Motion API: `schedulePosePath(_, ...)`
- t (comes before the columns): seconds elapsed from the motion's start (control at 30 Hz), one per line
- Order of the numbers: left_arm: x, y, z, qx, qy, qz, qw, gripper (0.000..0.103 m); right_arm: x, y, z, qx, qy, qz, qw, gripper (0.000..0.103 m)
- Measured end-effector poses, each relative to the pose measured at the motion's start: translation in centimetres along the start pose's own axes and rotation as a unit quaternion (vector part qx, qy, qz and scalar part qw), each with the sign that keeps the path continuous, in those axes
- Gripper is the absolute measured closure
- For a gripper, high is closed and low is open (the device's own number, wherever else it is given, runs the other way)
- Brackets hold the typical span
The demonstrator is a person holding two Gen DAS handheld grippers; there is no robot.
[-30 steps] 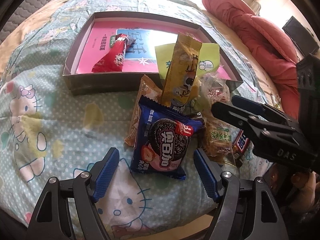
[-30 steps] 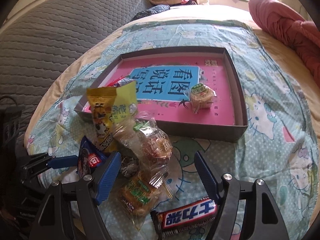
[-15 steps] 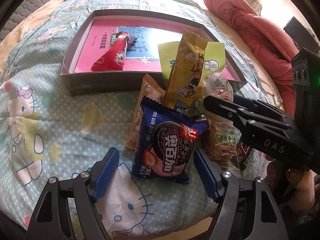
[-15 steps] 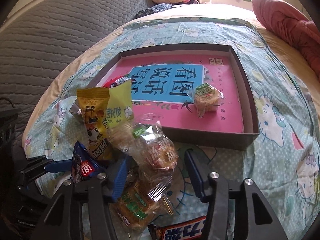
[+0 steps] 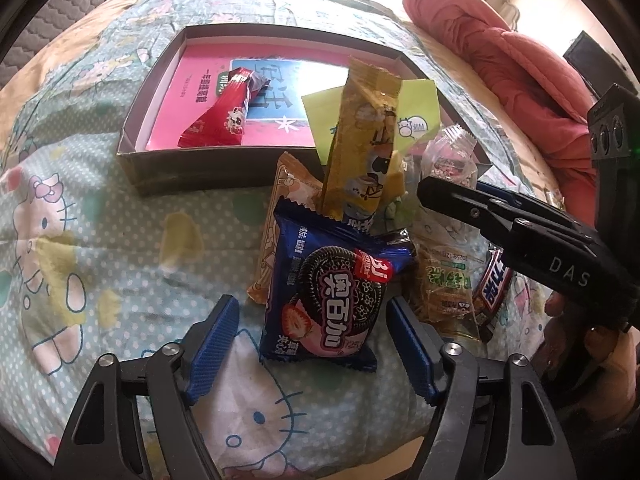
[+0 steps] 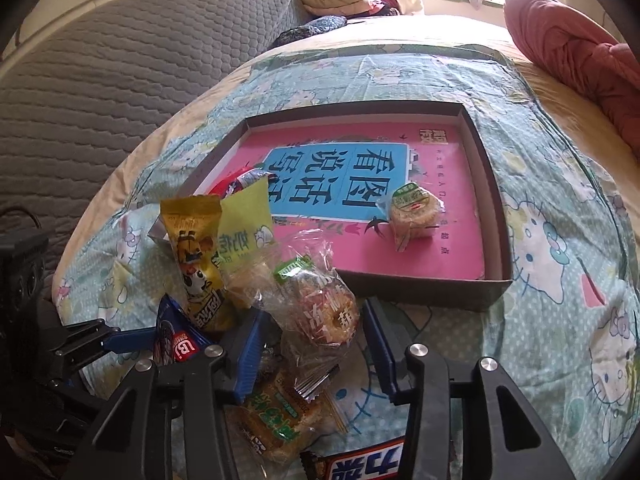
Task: Organize snacks
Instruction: 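Grasp the blue biscuit pack with the left gripper and lift it, then carry the blue biscuit pack over the pink tray with the left gripper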
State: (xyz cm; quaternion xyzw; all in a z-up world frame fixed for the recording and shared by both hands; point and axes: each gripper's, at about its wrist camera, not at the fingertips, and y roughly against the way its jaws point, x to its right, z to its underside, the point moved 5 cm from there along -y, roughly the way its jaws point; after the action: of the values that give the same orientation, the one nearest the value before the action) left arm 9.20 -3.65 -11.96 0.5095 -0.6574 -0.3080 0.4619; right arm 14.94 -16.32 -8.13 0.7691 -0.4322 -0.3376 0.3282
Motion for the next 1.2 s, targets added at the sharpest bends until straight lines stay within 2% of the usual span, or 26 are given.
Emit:
schedulePosePath(0.07, 0.1, 0.1, 0.1, 0.001, 0.003, 0.005, 1.0, 0.037, 0.2, 0.0, 0.0, -0.001, -0.005, 0.001, 1.0, 0.055)
schedulePosePath(0.17, 0.1, 0.3, 0.2, 0.002, 0.002, 0.001, 1.0, 0.049, 0.5, 0.1, 0.0, -0.001, -0.013, -0.001, 1.0, 0.056)
schedulePosePath(0.23, 0.1, 0.5, 0.3, 0.002, -0.002, -0.002, 1.0, 0.051, 0.6, 0.2, 0.0, 0.0, -0.014, -0.001, 1.0, 0.056)
schedulePosePath(0.67, -0.7, 2.8, 0.1, 0.018, 0.008, 0.005, 0.9998, 0.051, 1.5, 1.9, -0.3, 0.021, -0.051, -0.029, 0.998, 0.056)
schedulePosePath(0.97, -1.8, 6.6, -1.4, 0.079, 0.003, -0.011, 0.9968, 0.051, 1.7, 3.6, -1.2, 0.056, -0.056, -0.034, 0.996, 0.056)
schedulePosePath(1.2, -2.4, 7.5, -2.9, 0.102, 0.007, -0.026, 0.9945, 0.051, 1.9, 4.2, -1.9, 0.07, -0.055, -0.033, 0.995, 0.056)
